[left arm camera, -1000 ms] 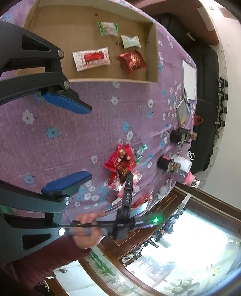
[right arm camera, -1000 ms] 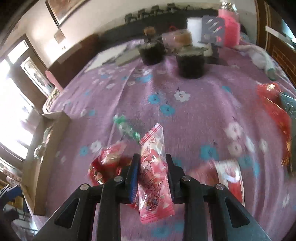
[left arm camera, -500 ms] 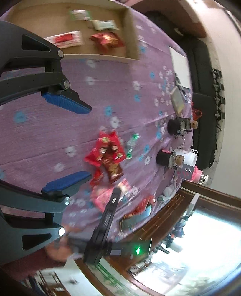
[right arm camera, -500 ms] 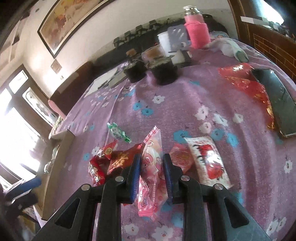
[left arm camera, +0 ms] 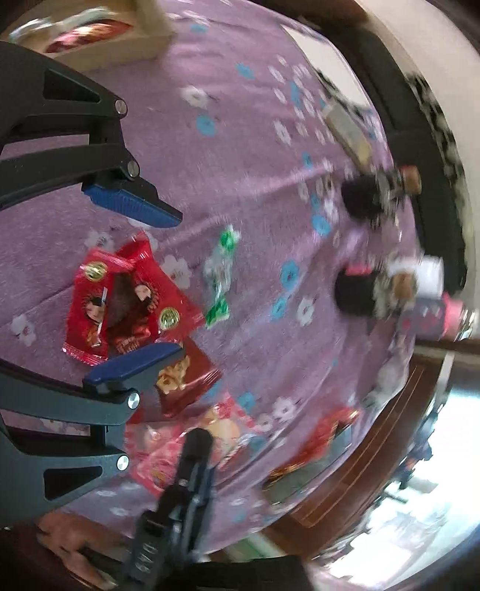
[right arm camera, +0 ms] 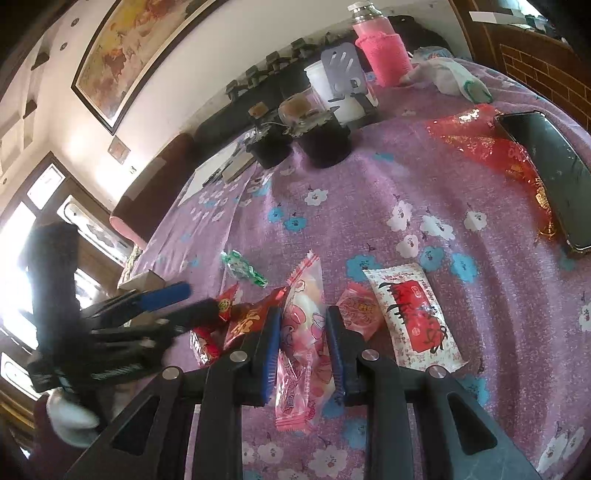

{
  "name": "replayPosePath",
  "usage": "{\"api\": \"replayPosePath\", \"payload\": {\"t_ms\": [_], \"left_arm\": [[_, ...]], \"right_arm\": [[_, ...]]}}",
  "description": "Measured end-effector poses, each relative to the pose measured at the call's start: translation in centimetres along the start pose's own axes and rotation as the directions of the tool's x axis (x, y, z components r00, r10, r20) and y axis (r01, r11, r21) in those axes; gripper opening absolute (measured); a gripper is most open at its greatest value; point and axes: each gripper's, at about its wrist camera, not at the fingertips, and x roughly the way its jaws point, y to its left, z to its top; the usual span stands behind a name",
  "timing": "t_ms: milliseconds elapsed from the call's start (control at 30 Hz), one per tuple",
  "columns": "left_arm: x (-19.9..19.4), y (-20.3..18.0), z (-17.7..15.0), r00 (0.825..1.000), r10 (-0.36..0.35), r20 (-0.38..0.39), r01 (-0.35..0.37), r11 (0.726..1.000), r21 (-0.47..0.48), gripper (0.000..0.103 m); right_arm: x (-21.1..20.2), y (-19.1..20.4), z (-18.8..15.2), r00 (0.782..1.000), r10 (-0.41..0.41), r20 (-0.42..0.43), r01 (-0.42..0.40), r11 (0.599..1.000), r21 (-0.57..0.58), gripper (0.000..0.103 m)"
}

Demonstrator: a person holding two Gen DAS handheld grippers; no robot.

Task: Organize snacks
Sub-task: 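Grasp a red packet with the left tool while the right tool holds the pink bar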

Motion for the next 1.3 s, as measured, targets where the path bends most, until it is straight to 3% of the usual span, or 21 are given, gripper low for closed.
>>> {"api": "replayPosePath", "payload": {"t_ms": [500, 633, 833, 1000, 1100, 1300], "left_arm": [[0.9, -0.6, 0.0, 1.000, -0.022, -0.010, 0.023, 0.991, 0.133, 0.064], [0.7, -1.4, -0.1, 0.998, -0.024, -0.051, 0.035, 0.970, 0.241, 0.064], [0.9, -0.5, 0.2, 0.992, -0.056, -0.111, 0.084, 0.961, 0.265, 0.063], [2.1, 0.4, -0.1, 0.992, -0.008, -0.124, 0.040, 0.967, 0.252, 0.063], [2.2, -0.3, 0.0, 0.994, -0.016, -0.107, 0.044, 0.964, 0.262, 0.062], [2.9, -1.8, 0.3, 0.997, 0.047, -0.060, -0.029, 0.963, 0.268, 0.060]], "right_arm": [[0.6, 0.4, -0.1, 1.000, 0.014, -0.019, -0.014, 1.000, -0.013, 0.026], [0.6, 0.4, -0.1, 1.000, 0.017, -0.023, -0.017, 1.000, -0.012, 0.026], [0.7, 0.4, -0.1, 0.999, 0.019, -0.025, -0.020, 1.000, -0.009, 0.026], [0.8, 0.3, 0.0, 0.999, 0.024, -0.031, -0.024, 1.000, -0.005, 0.026], [0.9, 0.3, -0.1, 0.999, 0.027, -0.037, -0.027, 1.000, -0.003, 0.026], [1.2, 0.4, -0.2, 0.999, 0.012, -0.046, -0.013, 1.000, -0.014, 0.026]]}}
